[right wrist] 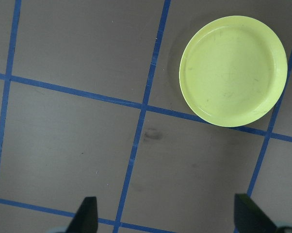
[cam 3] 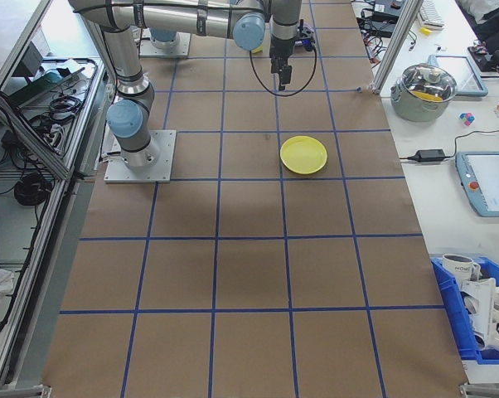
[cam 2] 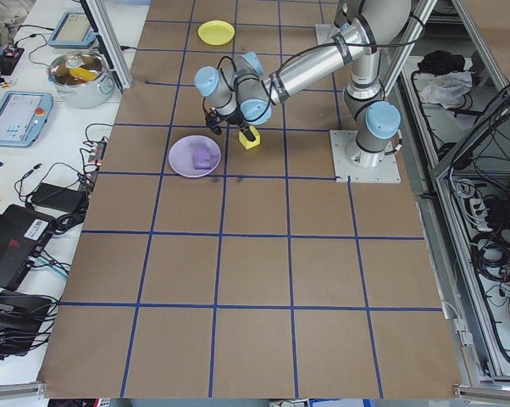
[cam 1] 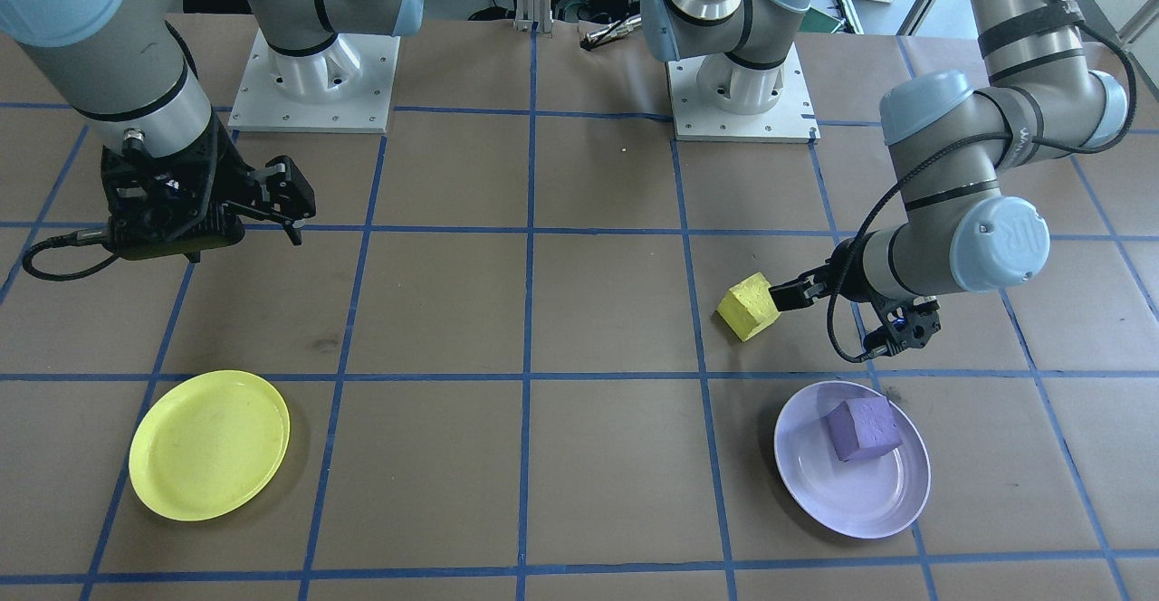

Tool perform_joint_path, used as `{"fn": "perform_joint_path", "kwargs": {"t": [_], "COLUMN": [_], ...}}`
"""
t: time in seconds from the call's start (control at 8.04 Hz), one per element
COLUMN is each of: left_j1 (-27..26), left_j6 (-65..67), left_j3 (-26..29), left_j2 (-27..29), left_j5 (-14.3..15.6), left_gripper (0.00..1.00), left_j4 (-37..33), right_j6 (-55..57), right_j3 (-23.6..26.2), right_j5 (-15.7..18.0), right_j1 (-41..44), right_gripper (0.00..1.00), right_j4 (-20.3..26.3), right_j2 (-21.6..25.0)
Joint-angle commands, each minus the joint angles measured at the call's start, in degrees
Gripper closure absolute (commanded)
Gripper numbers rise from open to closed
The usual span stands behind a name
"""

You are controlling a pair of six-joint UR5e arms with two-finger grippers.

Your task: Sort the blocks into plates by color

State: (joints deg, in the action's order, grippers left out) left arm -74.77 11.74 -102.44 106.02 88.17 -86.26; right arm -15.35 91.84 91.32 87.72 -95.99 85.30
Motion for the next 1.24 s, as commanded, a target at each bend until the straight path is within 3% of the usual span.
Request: {"fn": "perform_joint_path", "kwargs": {"t": [0.0,0.37,1.12], "left_j1": [-1.76,-3.1,-2.92], "left_j6": [-0.23,-0.31,-3.48], "left_j3": [-1.53,-1.53,-2.32], "left_j2": [0.06,2.77,5.69], "left_j5": [-2.21,-2.3,-2.3], "left_gripper": [0.01,0.02,0.01], "left_j4": [0.65,5.82,6.01], "right_j6": [-0.04,-0.12,0.05], "right_j3": [0.0,0.0,0.0], "right_j5": [0.0,0.08,0.0], "right_j1": [0.0,0.0,0.0], "right_gripper": [0.0,0.0,0.0], "right_j4": [-0.08,0.01,-0.08], "right_j2": [-0.04,-0.22,-0.31]}}
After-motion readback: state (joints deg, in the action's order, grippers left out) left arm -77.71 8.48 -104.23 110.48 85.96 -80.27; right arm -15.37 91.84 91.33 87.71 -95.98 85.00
